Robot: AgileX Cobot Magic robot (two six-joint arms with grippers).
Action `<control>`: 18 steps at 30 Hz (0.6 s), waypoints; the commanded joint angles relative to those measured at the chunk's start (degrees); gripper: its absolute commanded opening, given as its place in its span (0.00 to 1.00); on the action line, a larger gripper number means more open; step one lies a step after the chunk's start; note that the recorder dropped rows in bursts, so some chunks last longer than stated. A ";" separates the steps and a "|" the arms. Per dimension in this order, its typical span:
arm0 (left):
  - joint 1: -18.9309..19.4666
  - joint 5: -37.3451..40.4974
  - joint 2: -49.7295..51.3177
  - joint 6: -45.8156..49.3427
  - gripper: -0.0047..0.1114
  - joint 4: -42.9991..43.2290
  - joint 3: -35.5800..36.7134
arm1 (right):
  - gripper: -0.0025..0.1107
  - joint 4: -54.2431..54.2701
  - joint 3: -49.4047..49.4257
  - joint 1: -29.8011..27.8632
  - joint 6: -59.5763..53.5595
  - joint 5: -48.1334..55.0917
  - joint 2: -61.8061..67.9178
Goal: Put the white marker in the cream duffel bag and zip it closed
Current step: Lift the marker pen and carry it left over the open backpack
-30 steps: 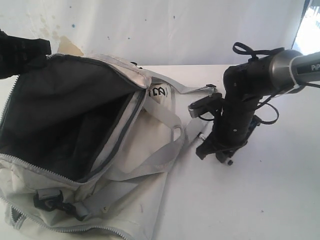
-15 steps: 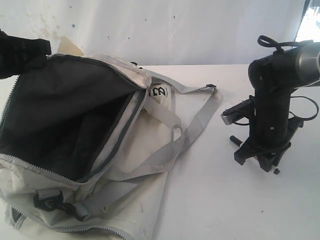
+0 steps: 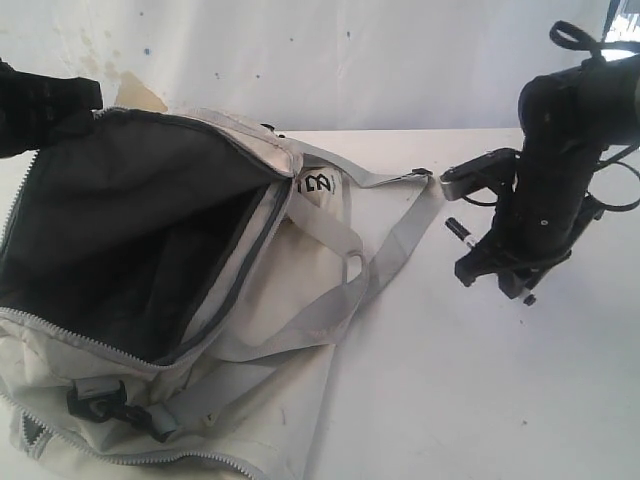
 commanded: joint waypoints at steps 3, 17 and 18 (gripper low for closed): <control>0.01 -0.38 -0.54 0.04 0.04 -0.20 -0.59 | 0.02 12.54 -0.06 -0.23 -9.66 -1.44 -1.15; 0.01 -0.38 -0.54 0.04 0.04 -0.20 -0.59 | 0.02 34.84 0.06 1.97 -28.46 -0.52 -1.15; 0.01 -0.38 -0.54 0.04 0.04 -0.20 -0.59 | 0.02 35.79 0.18 2.66 -28.46 -0.52 -1.03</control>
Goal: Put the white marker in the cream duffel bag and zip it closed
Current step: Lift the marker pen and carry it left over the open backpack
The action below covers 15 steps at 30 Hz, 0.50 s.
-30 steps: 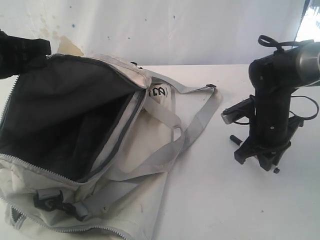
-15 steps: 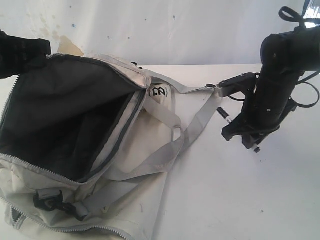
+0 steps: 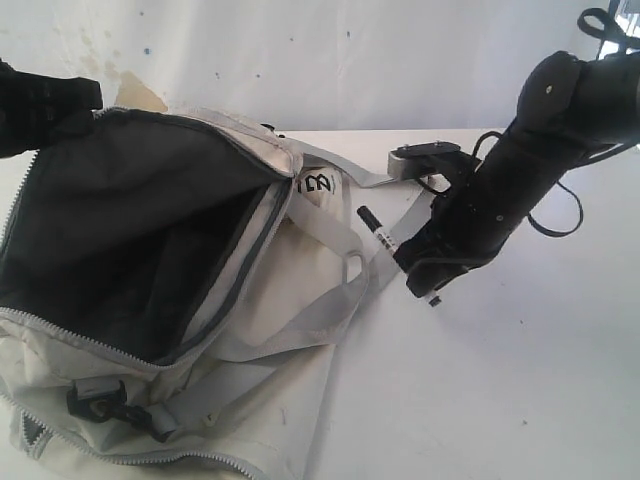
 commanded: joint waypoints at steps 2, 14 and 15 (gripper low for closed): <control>0.01 -0.38 -0.54 0.04 0.04 -0.20 -0.59 | 0.02 4.67 0.18 3.17 -2.10 0.59 -0.27; 0.01 -0.38 -0.54 0.04 0.04 -0.20 -0.59 | 0.02 10.49 0.18 13.59 -3.26 0.30 0.35; 0.01 -0.48 -0.54 0.04 0.04 -0.20 -0.59 | 0.02 11.55 0.18 14.49 -3.26 0.60 0.75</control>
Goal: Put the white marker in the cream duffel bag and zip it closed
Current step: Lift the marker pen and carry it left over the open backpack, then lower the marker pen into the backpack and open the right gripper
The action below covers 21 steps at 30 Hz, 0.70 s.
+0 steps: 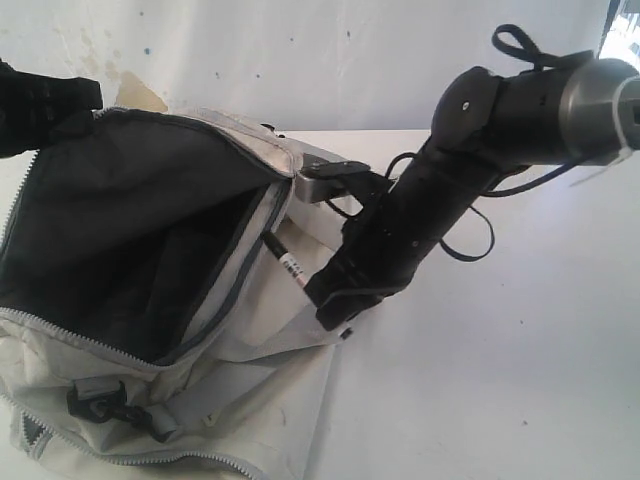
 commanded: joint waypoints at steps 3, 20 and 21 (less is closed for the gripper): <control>0.01 -0.48 -0.54 0.04 0.04 -0.20 -0.59 | 0.02 4.97 0.18 4.01 -0.45 1.70 2.96; 0.01 -0.48 -0.54 0.04 0.04 -0.20 -0.59 | 0.02 7.05 -14.95 5.26 10.20 14.86 8.99; 0.01 -0.48 -0.54 0.04 0.04 -0.20 -0.59 | 0.02 7.78 -15.25 5.26 11.36 13.29 8.99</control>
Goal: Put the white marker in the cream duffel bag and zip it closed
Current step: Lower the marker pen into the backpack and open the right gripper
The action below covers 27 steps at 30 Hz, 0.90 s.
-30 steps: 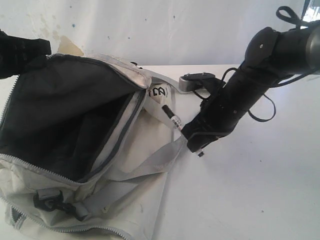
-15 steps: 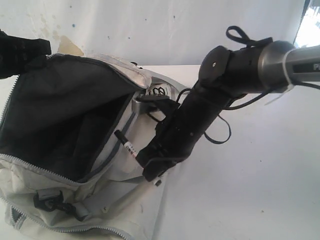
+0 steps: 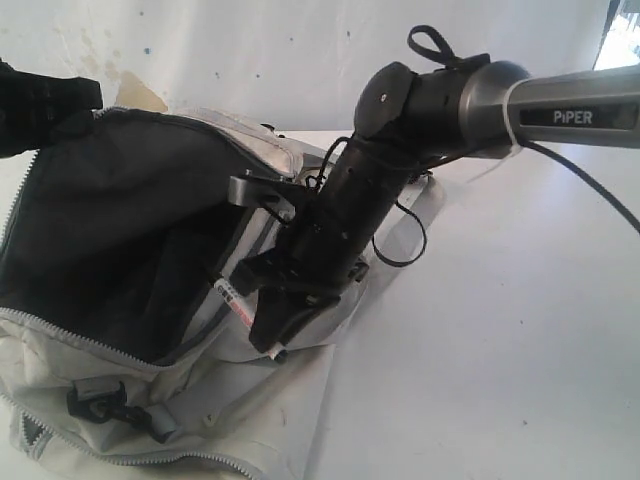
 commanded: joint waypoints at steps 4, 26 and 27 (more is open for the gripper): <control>0.01 -1.10 -0.54 0.04 0.04 -0.20 -0.59 | 0.02 6.62 -3.22 -0.03 6.02 -8.41 0.93; 0.01 -0.48 -0.54 0.04 0.04 -0.20 -0.59 | 0.02 29.95 -4.72 -0.03 6.10 -27.32 10.41; 0.01 -0.48 -0.54 0.04 0.04 -0.20 -0.59 | 0.02 29.95 -4.72 -0.03 6.10 -27.78 10.54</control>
